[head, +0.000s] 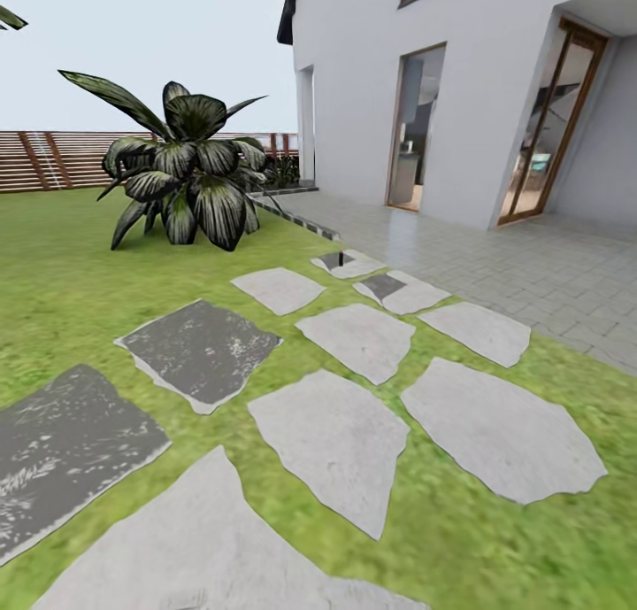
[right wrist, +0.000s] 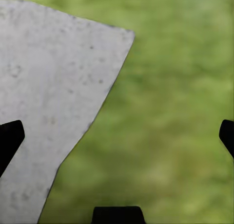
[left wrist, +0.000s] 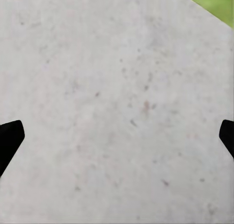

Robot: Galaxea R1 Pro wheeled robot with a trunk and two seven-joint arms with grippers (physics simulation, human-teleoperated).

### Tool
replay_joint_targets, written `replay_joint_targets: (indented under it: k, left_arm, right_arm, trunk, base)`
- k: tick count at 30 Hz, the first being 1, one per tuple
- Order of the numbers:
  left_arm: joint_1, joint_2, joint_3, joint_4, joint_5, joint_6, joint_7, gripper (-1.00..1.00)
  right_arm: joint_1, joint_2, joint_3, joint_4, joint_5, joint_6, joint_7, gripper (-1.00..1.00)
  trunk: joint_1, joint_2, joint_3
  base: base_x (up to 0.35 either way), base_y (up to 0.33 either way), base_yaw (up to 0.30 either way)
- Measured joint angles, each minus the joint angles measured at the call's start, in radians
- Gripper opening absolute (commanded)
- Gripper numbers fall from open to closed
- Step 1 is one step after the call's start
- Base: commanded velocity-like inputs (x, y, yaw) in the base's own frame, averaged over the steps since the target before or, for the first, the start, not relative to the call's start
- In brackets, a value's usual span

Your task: In the garden, pick up the pesticide atomizer on the floor and spray pesticide onto both trees until each tree trunk is fully covered.

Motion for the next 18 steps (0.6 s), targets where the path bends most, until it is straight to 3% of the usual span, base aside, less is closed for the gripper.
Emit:
replay_joint_targets:
  k: [18]
  left_arm:
    - [0.000,0.000,0.000,0.000,0.000,0.000,0.000,1.00]
  right_arm:
    - [0.000,0.000,0.000,0.000,-0.001,0.000,-0.001,1.00]
  trunk:
    - [0.000,0.000,0.000]
  base:
    - [0.338,0.000,0.000]
